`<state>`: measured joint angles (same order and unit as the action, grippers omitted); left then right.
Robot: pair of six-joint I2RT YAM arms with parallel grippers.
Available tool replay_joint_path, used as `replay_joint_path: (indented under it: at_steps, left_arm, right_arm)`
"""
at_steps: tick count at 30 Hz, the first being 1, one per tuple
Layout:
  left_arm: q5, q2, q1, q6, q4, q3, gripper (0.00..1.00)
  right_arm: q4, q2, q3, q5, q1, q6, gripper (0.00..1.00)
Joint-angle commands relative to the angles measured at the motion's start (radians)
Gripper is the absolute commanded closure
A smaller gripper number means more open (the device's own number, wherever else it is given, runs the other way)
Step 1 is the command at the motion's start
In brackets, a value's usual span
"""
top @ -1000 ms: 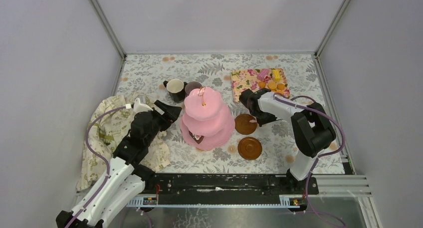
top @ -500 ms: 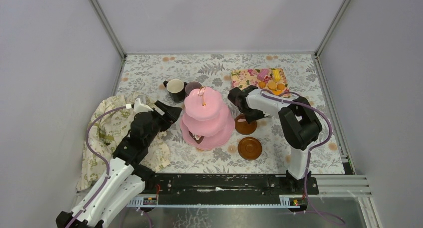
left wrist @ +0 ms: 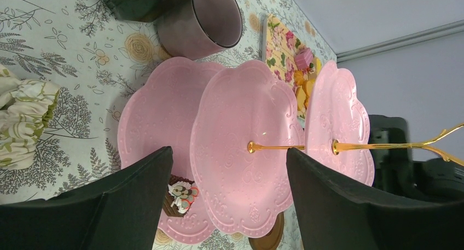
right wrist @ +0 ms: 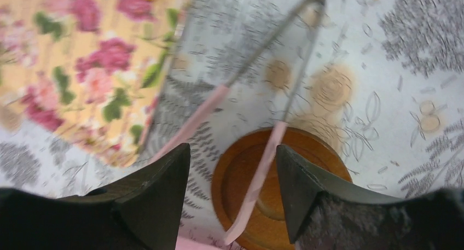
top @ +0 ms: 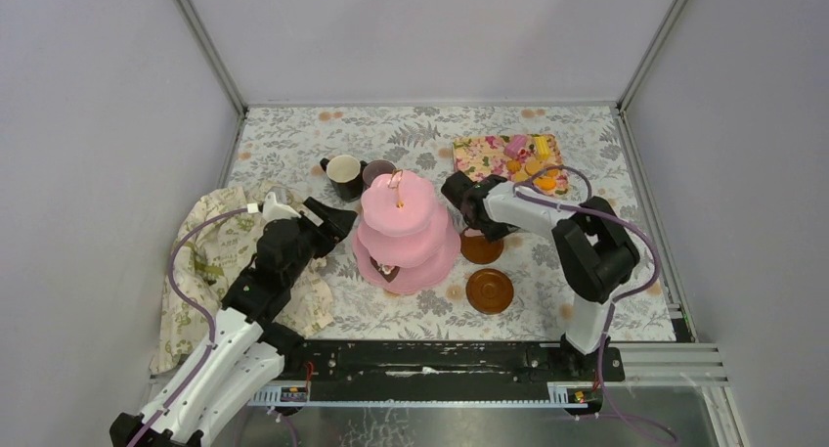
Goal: Serve the afternoon tea
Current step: Place the clamp at the center of the board.
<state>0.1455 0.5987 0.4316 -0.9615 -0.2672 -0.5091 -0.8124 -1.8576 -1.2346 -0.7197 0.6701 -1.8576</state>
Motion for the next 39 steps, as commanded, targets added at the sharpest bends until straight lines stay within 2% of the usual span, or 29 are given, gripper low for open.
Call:
replay_joint_path:
  at_steps: [1,7,10,11,13,16,20,24,31,39]
  left_arm:
    - [0.013,-0.007,0.007,0.002,0.026,-0.009,0.17]
    - [0.018,-0.014,0.007,-0.01,0.054,0.002,0.17]
    - [0.021,-0.014,0.007,-0.01,0.058,-0.004,0.17]
    - [0.02,-0.015,0.007,-0.009,0.059,-0.007,0.17]
    - [0.018,-0.017,0.007,-0.004,0.057,-0.011,0.17]
    - [0.021,-0.026,0.007,-0.003,0.061,-0.009,0.17]
    - [0.002,-0.018,0.007,-0.012,0.082,0.001,0.17]
    - [-0.002,-0.012,0.007,-0.01,0.093,0.001,0.17]
    - [0.002,-0.003,0.007,-0.002,0.096,-0.005,0.17]
    - [-0.009,0.053,0.007,-0.011,0.139,-0.006,0.17]
  right_arm:
    - [0.124,0.121,0.005,-0.163,0.017,0.338,0.34]
    - [0.273,0.258,0.065,-0.191,0.016,0.729,0.33]
    - [0.403,0.337,0.14,-0.198,0.016,1.014,0.21]
    - [0.463,0.371,0.182,-0.194,0.015,1.127,0.2]
    - [0.623,0.46,0.279,-0.123,0.004,1.362,0.17]
    - [0.704,0.541,0.352,0.019,-0.046,1.549,0.18]
    - [0.655,0.541,0.342,0.139,-0.106,1.657,0.2]
    - [0.622,0.458,0.299,0.174,-0.117,1.718,0.21]
    - [0.652,0.378,0.295,0.311,-0.202,1.74,0.23]
    - [0.654,0.277,0.268,0.4,-0.253,1.786,0.25]
